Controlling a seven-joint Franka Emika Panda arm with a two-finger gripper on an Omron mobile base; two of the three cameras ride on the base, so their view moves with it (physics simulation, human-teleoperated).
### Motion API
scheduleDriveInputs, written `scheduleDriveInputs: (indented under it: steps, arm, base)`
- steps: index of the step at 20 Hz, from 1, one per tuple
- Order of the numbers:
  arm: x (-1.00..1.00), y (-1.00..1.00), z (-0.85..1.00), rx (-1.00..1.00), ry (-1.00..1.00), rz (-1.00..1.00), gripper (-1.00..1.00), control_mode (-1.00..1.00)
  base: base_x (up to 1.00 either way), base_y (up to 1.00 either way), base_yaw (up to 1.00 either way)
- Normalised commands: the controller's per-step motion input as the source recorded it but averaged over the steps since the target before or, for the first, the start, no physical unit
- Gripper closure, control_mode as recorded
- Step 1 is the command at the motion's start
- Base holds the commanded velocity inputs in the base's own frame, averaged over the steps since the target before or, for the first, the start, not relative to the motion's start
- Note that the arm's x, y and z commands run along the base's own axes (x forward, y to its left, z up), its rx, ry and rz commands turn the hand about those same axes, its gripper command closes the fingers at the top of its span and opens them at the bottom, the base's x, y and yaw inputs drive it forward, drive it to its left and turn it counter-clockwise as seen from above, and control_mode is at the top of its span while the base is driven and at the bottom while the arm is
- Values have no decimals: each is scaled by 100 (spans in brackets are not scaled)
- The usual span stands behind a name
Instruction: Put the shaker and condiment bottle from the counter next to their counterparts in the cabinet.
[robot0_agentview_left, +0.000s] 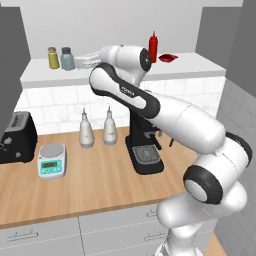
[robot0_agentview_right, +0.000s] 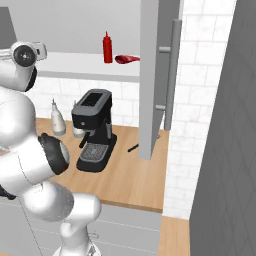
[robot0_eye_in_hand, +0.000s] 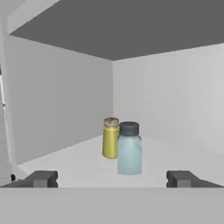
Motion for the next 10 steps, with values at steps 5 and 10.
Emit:
scheduleDriveInputs:
  steps: [5,10]
  arm:
    - [-100,-37,0,0,-18,2,-100,-100]
    - [-100,-24,0,0,-23,4,-100,-100]
  base:
    - [0,0,0]
    - [0,0,0]
